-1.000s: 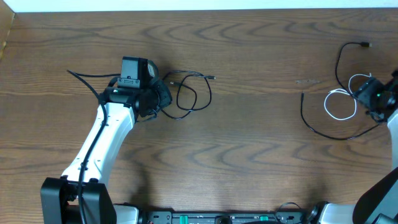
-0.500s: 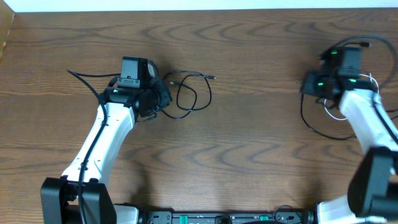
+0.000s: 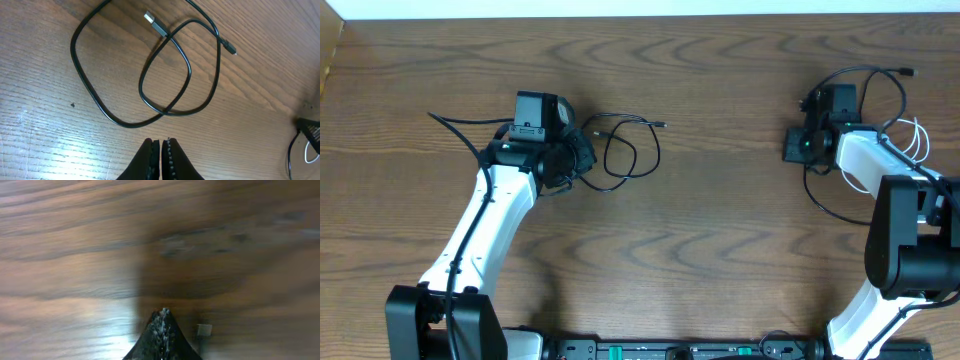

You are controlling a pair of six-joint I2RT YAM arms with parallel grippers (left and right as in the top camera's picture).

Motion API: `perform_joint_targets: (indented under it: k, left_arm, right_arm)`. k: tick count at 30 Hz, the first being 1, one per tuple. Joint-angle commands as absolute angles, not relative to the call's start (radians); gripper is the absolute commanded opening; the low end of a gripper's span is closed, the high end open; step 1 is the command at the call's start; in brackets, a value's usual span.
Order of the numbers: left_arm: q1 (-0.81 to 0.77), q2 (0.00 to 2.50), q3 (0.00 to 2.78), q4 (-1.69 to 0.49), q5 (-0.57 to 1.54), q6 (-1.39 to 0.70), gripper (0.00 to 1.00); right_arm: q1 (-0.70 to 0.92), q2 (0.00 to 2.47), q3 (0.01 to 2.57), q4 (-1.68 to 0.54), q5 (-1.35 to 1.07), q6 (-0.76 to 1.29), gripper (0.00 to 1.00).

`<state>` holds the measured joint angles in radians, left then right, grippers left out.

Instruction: Untangle cables

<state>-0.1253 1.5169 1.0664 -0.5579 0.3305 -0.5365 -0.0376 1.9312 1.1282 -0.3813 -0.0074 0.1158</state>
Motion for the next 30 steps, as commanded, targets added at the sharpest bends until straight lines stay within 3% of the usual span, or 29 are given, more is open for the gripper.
perform_joint_targets:
  k: [1,10,21,30]
  left_arm:
    - [-0.126,1.523,1.051,-0.561,0.304,-0.524,0.09]
    - [-0.126,1.523,1.051,-0.572,0.260,-0.524,0.09]
    - [-0.126,1.523,1.051,-0.572,0.231,-0.524,0.09]
    - [-0.126,1.532,1.051,-0.571,0.214,-0.524,0.09]
  right_arm:
    - [-0.075,2.001,1.095,-0.435,0.313,0.099,0.01]
    - [-0.198,2.001,1.095,-0.469,0.390,0.180,0.01]
    - [-0.237,2.001,1.095,-0.423,-0.048,0.179,0.08]
    - [-0.145,1.989,1.111,-0.387,-0.373,0.141,0.38]
